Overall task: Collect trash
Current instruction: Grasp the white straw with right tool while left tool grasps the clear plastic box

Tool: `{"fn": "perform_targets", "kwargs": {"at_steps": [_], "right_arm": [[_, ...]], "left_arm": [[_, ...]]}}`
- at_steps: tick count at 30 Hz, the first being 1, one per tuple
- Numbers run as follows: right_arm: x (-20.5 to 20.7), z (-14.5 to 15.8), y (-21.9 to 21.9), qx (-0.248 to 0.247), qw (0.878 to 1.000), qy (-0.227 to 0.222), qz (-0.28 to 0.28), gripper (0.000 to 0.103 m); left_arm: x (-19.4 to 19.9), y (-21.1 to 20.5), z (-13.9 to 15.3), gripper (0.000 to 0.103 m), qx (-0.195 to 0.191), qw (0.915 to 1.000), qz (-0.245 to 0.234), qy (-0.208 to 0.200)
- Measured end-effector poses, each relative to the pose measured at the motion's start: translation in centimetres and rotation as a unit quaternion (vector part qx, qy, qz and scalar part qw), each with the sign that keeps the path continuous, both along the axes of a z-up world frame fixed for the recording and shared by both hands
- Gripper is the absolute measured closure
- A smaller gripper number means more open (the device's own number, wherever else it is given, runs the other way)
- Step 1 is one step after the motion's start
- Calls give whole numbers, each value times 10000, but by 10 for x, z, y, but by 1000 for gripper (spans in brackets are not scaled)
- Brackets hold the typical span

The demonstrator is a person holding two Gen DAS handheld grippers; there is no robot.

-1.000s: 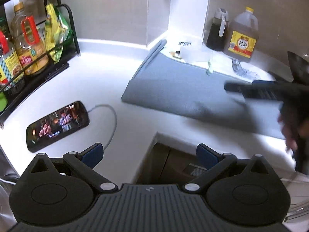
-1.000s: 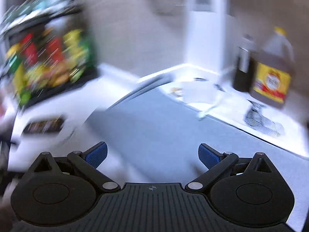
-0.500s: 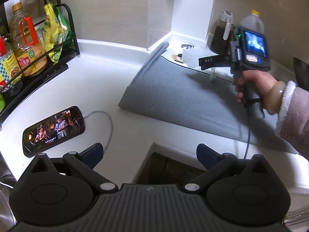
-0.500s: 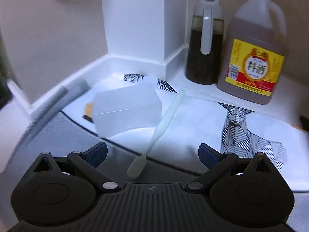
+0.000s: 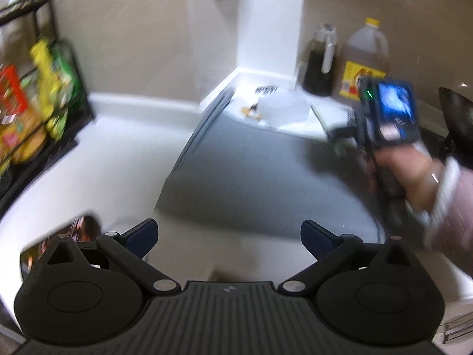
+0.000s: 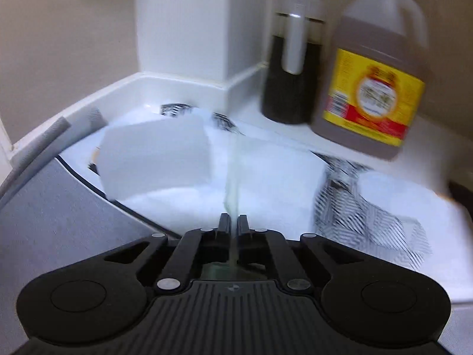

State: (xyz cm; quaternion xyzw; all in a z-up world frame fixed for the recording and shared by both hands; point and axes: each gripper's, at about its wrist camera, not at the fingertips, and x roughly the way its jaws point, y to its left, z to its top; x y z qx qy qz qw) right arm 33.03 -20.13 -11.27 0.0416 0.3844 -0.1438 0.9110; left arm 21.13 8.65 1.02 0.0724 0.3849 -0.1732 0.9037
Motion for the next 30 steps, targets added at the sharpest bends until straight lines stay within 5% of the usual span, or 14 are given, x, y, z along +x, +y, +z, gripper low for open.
{"fn": "perform_targets", "kwargs": {"at_steps": [5, 11, 16, 23, 30], "right_arm": [[-57, 3, -15, -74, 9998, 93, -175, 98], [-90, 7, -23, -51, 9999, 103, -29, 98], [-91, 6, -28, 5, 10000, -19, 41, 94], [-76, 3, -35, 74, 9998, -120, 127, 54], [-61, -1, -37, -24, 9996, -196, 205, 47]], "left_arm": [[41, -42, 5, 0, 9, 9961, -579, -667], [105, -122, -5, 0, 481, 9751, -1619, -1435], [171, -175, -37, 0, 947, 9710, -1893, -1111], [233, -209, -73, 0, 1318, 9676, -2032, -710], [249, -220, -95, 0, 1636, 9613, -2170, -442]]}}
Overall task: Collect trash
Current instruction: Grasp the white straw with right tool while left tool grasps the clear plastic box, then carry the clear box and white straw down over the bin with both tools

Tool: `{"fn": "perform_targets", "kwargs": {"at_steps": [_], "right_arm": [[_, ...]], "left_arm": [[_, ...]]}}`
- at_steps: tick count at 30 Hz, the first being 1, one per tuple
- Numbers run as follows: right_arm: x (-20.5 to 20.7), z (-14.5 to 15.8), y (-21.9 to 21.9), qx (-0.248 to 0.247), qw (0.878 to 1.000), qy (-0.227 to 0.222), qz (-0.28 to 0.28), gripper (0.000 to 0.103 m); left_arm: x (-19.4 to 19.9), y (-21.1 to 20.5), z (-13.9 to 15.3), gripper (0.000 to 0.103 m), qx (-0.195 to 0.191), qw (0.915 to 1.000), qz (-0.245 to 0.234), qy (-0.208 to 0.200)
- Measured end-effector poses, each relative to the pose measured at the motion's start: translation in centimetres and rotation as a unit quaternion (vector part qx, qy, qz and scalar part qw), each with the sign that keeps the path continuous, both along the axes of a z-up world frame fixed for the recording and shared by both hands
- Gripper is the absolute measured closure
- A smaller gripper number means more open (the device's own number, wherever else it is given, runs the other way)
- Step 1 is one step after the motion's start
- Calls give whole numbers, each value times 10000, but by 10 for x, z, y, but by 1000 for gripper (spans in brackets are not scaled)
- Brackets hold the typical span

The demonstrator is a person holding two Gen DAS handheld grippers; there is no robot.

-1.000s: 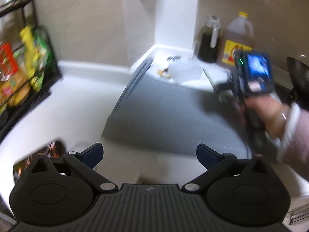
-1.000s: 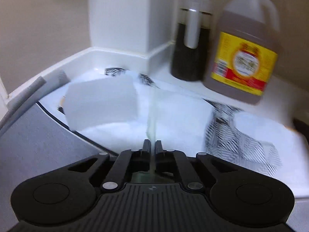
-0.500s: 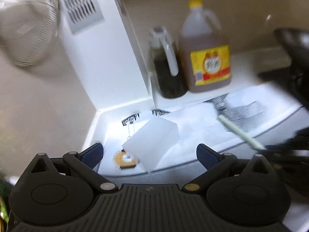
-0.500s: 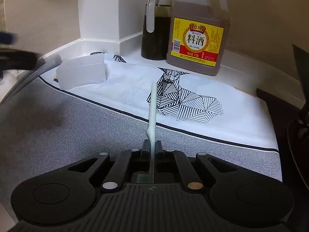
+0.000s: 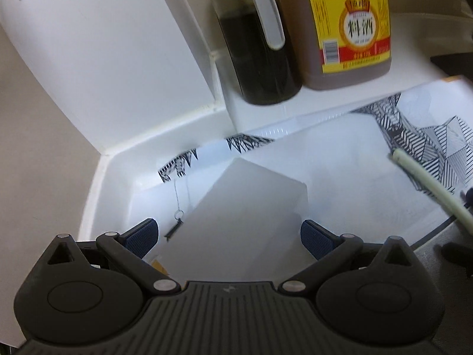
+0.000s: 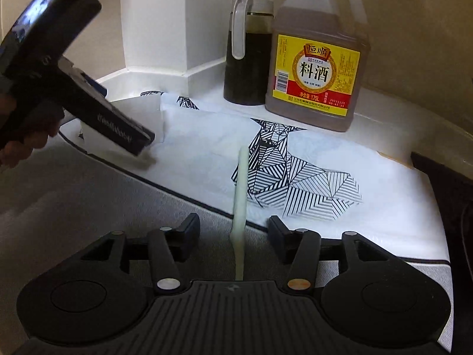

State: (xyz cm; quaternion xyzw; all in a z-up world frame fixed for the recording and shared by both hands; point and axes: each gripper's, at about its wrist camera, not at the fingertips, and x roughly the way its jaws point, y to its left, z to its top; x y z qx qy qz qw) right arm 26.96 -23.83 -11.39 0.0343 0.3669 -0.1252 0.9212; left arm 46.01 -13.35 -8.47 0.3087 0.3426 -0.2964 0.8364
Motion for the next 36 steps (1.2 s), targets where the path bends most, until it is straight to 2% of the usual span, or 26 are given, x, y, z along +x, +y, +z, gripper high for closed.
{"fn": "perform_targets", "kwargs": {"at_steps": [9, 10, 11, 13, 15, 18, 36], "right_arm": [[3, -1, 1, -65, 9999, -84, -3, 46], [3, -1, 1, -50, 9999, -88, 20, 48], [3, 0, 2, -58, 9999, -104, 38, 66], [3, 2, 3, -156, 9998, -78, 7, 92], [2, 3, 1, -53, 9999, -74, -51, 93], [-1, 6, -2, 86, 9998, -59, -165, 93], [-47, 45, 27, 318, 9988, -306, 218, 93]], "left_arm": [[2, 1, -3, 0, -126, 9998, 117, 63], [3, 2, -4, 1, -139, 9998, 147, 38], [2, 2, -3, 6, -156, 9997, 185, 23], [-2, 3, -1, 13, -196, 9993, 301, -66], [-6, 5, 4, 19, -277, 9988, 380, -101], [-13, 12, 15, 21, -445, 9974, 560, -33], [-95, 76, 63, 21, -689, 9937, 881, 58]]}}
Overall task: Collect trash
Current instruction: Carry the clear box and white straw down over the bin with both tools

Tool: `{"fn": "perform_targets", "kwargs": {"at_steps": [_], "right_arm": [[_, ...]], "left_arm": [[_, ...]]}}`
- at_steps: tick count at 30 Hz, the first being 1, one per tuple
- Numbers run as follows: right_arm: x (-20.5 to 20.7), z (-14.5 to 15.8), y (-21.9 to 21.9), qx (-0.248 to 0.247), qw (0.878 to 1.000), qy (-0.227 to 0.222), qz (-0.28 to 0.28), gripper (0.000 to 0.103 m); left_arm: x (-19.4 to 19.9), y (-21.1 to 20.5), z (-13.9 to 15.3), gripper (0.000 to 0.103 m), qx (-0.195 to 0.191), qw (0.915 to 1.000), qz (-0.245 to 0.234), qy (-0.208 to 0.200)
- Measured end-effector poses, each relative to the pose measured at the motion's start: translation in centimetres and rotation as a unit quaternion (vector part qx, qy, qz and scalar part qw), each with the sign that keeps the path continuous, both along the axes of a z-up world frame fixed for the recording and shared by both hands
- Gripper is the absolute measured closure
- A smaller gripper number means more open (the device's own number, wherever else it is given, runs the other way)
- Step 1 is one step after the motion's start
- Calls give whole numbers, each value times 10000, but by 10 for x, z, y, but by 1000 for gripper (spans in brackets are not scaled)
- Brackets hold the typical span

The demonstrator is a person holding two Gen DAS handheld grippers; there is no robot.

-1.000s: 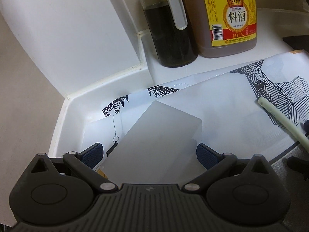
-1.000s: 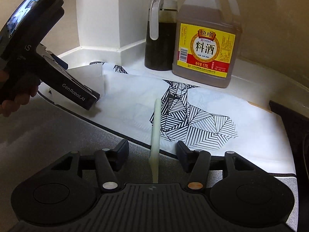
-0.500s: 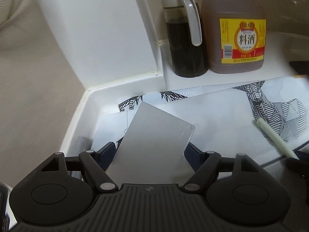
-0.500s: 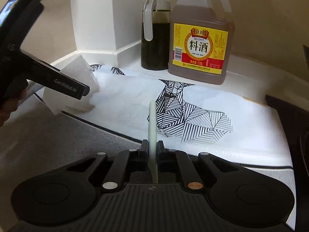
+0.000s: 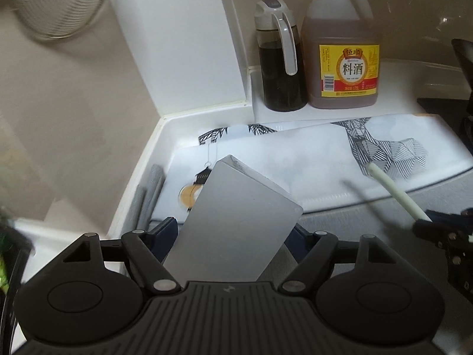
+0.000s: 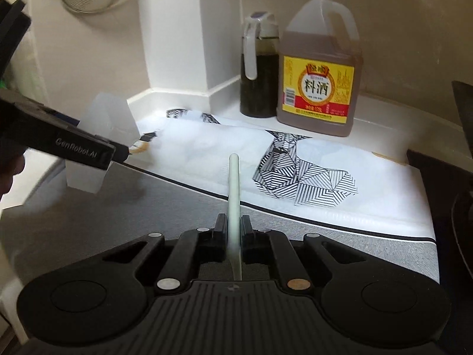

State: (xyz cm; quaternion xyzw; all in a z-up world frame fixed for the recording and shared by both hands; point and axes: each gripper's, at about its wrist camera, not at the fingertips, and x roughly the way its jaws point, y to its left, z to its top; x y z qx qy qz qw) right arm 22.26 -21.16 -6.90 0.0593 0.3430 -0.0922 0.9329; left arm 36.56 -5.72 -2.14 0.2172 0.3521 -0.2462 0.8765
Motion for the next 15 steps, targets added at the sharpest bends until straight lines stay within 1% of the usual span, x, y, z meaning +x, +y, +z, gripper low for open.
{"fn": "perform_targets", "kwargs": {"at_steps": [9, 13, 15], "right_arm": [[-26, 24, 22, 79, 9994, -154, 307, 93], [-44, 37, 37, 55, 9983, -256, 513, 93], [-54, 45, 45, 27, 9975, -330, 626, 93]], "left_arm": [[-50, 55, 27, 22, -202, 9994, 255, -74], [-74, 87, 35, 22, -331, 9986, 409, -112], [-91, 103, 38, 22, -332, 9981, 501, -97]]}}
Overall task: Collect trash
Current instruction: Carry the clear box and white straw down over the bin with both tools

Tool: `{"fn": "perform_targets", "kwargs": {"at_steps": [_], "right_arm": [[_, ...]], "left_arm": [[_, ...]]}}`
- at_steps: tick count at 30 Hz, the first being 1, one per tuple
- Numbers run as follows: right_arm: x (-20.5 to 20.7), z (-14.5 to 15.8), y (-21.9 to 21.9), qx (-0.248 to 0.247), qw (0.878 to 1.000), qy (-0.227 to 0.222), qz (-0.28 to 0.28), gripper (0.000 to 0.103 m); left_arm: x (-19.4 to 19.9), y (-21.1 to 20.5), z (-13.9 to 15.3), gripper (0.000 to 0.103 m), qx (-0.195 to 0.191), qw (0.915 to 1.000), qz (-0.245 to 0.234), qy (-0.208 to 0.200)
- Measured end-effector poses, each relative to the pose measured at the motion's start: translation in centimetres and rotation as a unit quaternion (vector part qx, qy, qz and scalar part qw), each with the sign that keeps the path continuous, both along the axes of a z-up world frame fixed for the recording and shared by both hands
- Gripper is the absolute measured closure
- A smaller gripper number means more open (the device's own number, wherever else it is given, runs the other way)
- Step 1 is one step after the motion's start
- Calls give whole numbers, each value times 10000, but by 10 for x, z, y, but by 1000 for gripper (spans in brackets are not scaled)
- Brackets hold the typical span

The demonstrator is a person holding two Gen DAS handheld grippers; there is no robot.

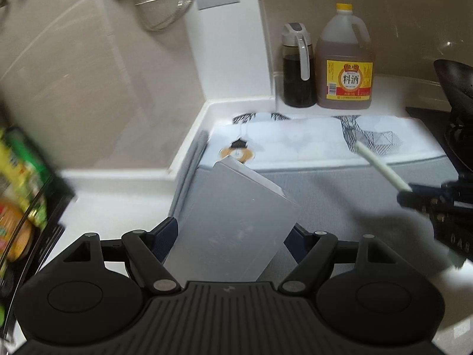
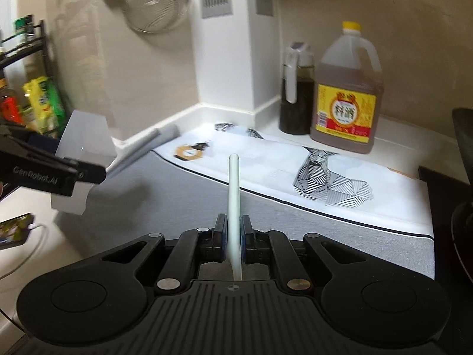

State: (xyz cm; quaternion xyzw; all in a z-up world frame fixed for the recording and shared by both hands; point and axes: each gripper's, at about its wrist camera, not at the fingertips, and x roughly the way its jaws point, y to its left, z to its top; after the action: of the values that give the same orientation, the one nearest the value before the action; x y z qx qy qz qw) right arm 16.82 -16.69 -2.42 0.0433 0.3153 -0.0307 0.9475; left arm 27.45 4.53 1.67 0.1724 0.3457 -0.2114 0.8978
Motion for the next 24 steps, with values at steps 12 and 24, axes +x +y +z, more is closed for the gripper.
{"fn": "perform_targets", "kwargs": {"at_steps": [12, 24], "right_arm": [[-62, 23, 44, -58, 9962, 84, 867, 93], [-116, 13, 97, 218, 9812, 668, 1796, 93]], "left_arm": [[-114, 70, -1, 26, -328, 9979, 408, 392], [-184, 92, -22, 27, -442, 9942, 456, 865]]}}
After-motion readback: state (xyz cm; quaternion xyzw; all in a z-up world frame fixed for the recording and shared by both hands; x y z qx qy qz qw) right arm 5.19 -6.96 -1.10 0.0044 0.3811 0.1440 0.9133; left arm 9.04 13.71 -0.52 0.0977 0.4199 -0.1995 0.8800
